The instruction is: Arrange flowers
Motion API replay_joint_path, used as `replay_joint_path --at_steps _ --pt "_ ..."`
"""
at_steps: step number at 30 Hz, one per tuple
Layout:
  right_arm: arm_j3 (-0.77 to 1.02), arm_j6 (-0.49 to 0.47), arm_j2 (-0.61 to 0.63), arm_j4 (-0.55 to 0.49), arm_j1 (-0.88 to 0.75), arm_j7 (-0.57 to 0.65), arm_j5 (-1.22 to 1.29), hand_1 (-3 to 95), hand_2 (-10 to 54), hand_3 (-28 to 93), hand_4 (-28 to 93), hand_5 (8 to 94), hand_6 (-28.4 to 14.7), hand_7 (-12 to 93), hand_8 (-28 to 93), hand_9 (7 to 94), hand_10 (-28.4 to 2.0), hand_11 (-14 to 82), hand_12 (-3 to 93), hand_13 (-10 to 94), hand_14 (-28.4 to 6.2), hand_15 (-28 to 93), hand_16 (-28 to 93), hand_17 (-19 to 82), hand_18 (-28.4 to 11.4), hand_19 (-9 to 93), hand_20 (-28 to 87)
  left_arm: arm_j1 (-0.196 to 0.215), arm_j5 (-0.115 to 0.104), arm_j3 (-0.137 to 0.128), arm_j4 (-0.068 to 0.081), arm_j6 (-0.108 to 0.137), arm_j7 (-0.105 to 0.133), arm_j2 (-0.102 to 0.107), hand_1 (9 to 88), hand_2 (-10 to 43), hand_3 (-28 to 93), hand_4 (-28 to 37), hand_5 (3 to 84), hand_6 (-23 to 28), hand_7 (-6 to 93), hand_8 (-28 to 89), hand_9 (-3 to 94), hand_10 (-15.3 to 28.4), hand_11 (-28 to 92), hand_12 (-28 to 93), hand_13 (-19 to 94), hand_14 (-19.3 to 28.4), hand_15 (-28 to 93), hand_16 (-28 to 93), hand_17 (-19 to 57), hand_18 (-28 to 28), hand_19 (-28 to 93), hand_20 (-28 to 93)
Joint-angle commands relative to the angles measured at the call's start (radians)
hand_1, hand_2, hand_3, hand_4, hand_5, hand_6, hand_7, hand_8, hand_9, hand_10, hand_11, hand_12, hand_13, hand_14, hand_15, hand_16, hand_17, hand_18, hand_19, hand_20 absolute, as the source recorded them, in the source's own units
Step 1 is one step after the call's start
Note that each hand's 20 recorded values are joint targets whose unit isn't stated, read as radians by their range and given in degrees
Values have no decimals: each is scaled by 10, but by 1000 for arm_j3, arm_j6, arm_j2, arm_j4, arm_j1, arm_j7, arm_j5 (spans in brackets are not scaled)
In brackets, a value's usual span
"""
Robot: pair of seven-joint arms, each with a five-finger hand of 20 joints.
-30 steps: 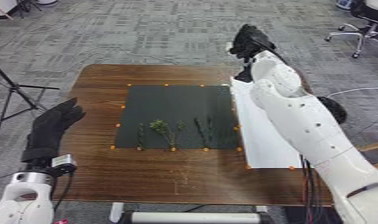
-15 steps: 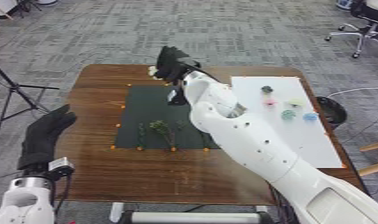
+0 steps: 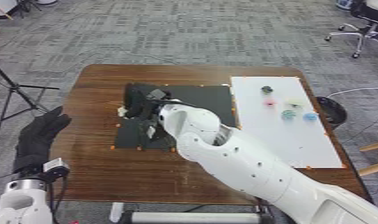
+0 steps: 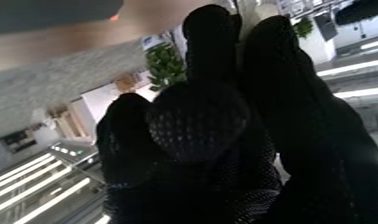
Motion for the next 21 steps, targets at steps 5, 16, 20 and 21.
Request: replay_joint_path --at_steps 5,16,20,21 --pt "-15 -8 -23 32 -59 -13 -60 582 -92 557 -162 797 10 179 91 904 -95 95 201 937 -18 535 324 640 -119 932 471 -37 0 17 14 -26 1 7 136 49 733 -283 467 17 116 -75 478 137 175 116 390 167 169 15 42 118 77 168" --pt "-50 49 -26 58 -41 -2 -100 597 -49 497 -144 785 20 147 46 835 -90 66 119 937 -16 535 301 643 -115 932 458 -51 1 32 14 -27 1 14 137 45 733 -283 465 16 116 -74 479 136 176 117 389 167 170 16 41 119 78 167" --pt "-53 16 -29 58 -31 -2 -136 600 -21 468 -138 765 23 134 45 801 -87 74 100 937 -16 526 301 641 -115 932 450 -65 0 44 14 -12 3 19 139 43 734 -283 465 17 115 -74 479 136 176 117 390 167 169 16 41 119 78 167" --pt "-45 -10 -32 58 -34 -8 -153 599 -14 464 -137 763 23 133 45 794 -88 75 97 937 -16 524 303 640 -116 932 450 -69 -1 51 13 -5 1 23 138 42 734 -283 465 17 115 -74 479 136 176 117 390 166 169 16 41 119 78 167"
